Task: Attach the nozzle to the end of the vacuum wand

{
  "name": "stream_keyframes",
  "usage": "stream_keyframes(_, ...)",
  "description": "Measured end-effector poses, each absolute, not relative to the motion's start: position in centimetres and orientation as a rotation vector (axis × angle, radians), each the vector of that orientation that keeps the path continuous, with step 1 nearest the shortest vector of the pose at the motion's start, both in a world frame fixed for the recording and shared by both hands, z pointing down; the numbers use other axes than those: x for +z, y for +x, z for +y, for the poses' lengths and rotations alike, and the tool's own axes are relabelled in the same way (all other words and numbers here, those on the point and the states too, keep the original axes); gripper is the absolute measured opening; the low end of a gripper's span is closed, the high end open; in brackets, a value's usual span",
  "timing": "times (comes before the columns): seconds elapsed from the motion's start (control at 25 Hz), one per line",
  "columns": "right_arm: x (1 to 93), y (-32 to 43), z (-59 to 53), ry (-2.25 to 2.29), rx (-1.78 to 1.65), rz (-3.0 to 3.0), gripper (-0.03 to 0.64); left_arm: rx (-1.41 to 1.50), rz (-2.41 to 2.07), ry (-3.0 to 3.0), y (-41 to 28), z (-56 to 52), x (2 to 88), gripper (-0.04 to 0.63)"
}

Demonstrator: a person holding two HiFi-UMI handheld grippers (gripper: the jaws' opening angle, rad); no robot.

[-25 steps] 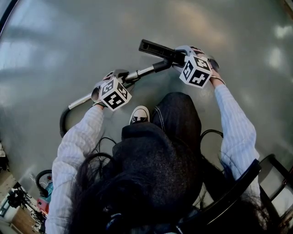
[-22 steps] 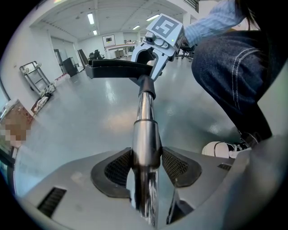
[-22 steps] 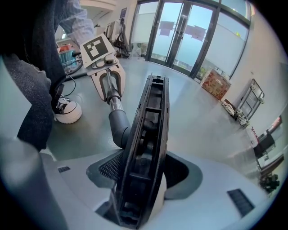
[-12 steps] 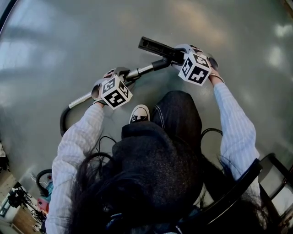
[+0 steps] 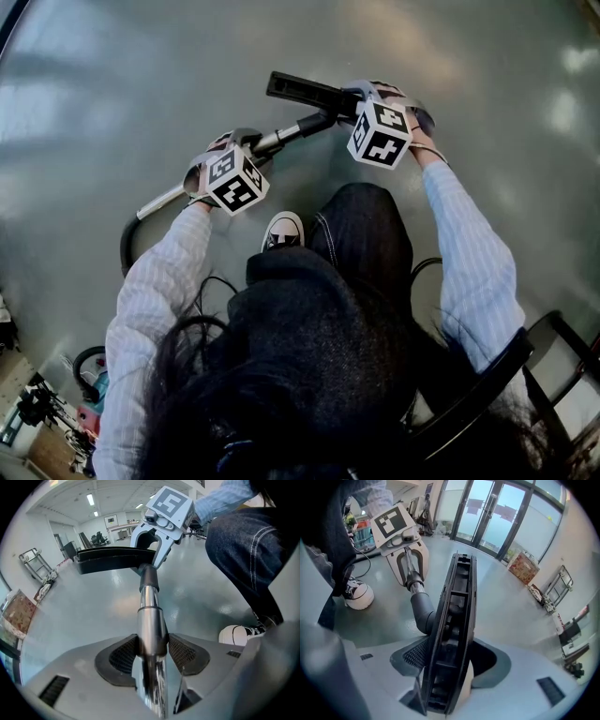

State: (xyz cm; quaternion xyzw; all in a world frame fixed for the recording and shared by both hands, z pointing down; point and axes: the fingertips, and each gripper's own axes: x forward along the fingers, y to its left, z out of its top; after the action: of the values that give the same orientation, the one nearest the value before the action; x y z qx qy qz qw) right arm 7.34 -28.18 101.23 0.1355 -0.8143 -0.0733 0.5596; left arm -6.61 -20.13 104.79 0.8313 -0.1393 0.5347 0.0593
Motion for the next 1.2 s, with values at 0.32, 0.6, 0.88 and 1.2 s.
stream_keyframes(0.32,105.6,8.1,-28.4,0.462,-0.176,-1.798,0.261,1.614,-0.422,2.433,-6.5,-20.5,107.5,0.185)
stream_keyframes(0.6,106.8,9.1,-28.2,0.514,-0.059,-1.814,0.261,1.454,-0.466,2.417,-6.6,-20.7,108.7,0.169)
stream_keyframes(0.88,104.2,10.0,-27.6,0.663,0.243,-1.988,0.261,1.255,-0.569,2.404,-7.7,-21.3,106.8,0.170)
stream_keyframes(1.2,99.5,9.1,-28.2,0.953,0.670,-2.283,0.258,0.745,-0.876,2.351,-5.3,-24.9,100.4,0.169)
